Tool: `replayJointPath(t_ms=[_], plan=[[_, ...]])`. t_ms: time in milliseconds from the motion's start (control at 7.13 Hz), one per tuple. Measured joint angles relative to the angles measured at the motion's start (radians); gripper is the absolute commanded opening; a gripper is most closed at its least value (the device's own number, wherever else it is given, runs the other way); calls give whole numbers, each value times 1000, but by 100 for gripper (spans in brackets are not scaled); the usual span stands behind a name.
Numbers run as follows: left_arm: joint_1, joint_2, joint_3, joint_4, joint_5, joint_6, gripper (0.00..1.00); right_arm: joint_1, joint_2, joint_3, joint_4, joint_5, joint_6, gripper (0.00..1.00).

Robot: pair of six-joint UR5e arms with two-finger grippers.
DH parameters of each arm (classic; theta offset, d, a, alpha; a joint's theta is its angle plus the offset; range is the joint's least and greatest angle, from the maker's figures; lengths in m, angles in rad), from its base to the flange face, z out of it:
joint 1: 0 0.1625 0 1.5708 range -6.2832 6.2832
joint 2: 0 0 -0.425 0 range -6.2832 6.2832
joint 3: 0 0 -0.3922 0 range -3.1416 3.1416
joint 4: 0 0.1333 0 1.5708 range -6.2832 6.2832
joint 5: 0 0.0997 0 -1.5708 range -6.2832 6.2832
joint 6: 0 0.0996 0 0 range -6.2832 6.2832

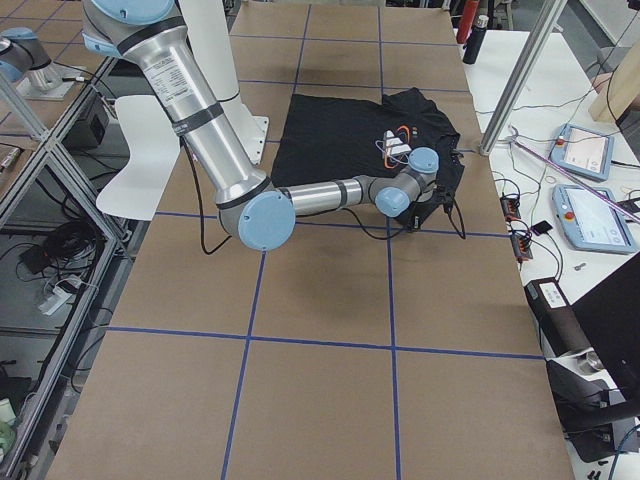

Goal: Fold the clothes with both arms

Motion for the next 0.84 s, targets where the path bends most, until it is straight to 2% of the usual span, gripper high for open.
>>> replayJointPath(t_ms=[421, 841], plan=[[0, 0, 0, -5, 0, 0, 99, 4, 2, 9, 0, 2, 3, 0], [0, 0, -5, -5, -1, -2, 99, 1, 36, 106, 0, 10, 136, 0]])
